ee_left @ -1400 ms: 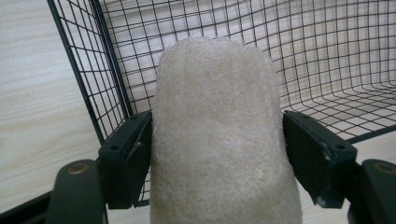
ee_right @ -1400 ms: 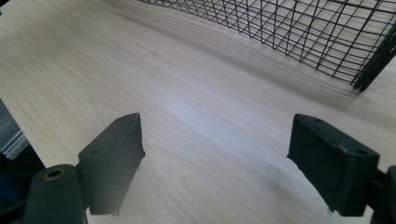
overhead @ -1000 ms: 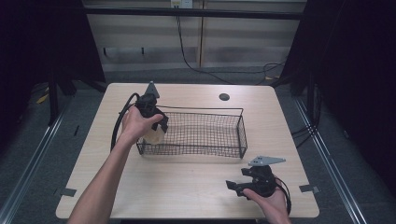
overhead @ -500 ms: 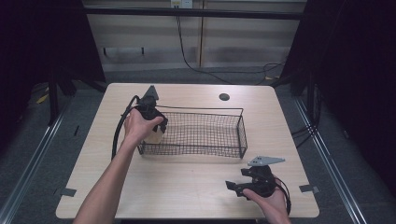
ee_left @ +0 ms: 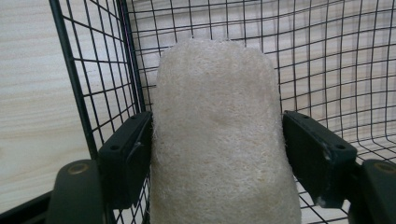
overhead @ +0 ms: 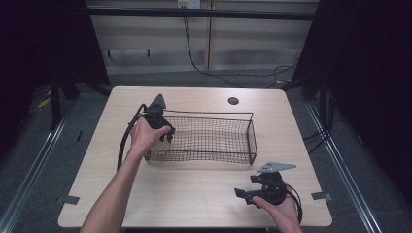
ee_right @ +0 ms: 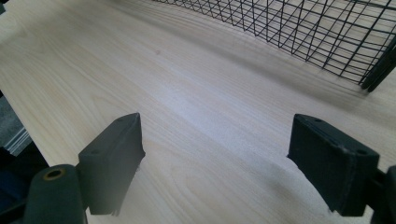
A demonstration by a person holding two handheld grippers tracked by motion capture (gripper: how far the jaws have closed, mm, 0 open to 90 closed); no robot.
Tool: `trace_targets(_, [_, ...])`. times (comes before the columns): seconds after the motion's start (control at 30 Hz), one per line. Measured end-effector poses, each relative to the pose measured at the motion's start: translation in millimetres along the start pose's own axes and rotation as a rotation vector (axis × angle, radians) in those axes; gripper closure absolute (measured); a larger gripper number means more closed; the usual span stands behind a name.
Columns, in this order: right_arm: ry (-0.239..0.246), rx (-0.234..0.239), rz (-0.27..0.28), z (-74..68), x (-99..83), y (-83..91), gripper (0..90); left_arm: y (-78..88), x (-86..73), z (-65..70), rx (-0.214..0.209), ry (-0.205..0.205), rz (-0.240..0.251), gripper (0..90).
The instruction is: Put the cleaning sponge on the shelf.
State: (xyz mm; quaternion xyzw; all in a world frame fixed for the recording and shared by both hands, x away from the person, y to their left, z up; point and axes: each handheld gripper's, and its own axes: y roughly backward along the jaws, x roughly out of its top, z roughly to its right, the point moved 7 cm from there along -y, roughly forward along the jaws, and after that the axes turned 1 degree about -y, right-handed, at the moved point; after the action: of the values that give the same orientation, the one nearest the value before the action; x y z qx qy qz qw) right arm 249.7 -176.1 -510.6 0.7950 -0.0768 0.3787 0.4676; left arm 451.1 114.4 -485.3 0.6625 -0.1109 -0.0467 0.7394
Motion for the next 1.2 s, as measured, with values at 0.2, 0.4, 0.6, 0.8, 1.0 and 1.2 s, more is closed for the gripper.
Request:
trace_targets(0.2, [-0.001,-0.001,0.000,0.1,0.0,0.1,17.3,-2.0,-1.0,1.9,-0.001,-0.002,-0.009,27.3])
trace_targets(0.4, [0.000,0.001,-0.001,-0.2,-0.1,0.0,17.3,-7.8,-3.9,2.0,0.001,-0.003,-0.040,26.9])
trace_targets(0.6, [-0.001,0.004,0.001,-0.5,0.0,0.1,17.3,-11.9,-3.9,2.5,0.004,0.020,-0.037,26.1])
trace_targets(0.8, [-0.001,0.003,0.001,-0.4,0.0,0.1,17.3,-13.6,-2.1,2.7,0.020,0.020,-0.035,26.8])
trace_targets(1.0, [-0.001,0.004,0.001,-0.4,0.0,0.3,17.3,-17.9,-3.9,3.7,0.017,0.011,-0.052,26.6])
trace_targets(1.2, [0.001,0.008,0.004,-0.6,0.2,0.3,17.3,-18.9,-4.9,4.6,0.024,0.009,-0.062,25.8])
